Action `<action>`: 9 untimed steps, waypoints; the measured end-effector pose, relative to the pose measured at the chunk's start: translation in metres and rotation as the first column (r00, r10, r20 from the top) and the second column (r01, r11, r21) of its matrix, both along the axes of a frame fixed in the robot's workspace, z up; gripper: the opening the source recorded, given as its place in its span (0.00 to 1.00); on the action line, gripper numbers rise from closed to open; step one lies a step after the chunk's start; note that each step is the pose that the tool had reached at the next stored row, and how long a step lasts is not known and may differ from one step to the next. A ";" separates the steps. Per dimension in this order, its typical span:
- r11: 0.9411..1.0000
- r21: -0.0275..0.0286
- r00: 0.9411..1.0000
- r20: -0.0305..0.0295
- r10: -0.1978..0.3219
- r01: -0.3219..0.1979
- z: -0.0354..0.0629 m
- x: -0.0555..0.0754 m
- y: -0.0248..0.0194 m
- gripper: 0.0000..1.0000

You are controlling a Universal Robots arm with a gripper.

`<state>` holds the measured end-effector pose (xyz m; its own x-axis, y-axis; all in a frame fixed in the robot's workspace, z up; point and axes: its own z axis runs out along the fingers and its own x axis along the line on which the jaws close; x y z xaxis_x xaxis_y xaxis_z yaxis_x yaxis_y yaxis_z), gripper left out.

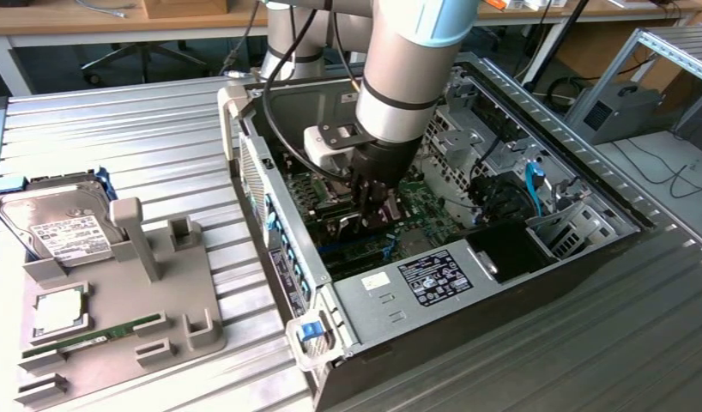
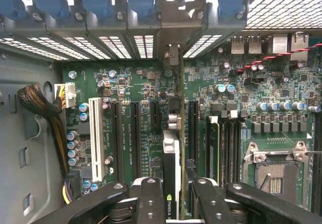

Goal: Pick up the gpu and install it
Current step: 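Insert the gpu into the slot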

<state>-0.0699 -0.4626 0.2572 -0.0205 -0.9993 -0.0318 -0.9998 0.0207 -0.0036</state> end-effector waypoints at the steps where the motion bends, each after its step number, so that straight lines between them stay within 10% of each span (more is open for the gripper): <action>1: 1.000 0.000 1.000 0.000 0.000 0.000 -0.0001 0.000 0.0000 0.27; 9: 1.000 0.000 1.000 0.000 0.000 0.000 -0.0011 0.000 0.0000 0.27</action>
<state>-0.0699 -0.4626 0.2561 -0.0206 -0.9993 -0.0320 -0.9998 0.0207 -0.0037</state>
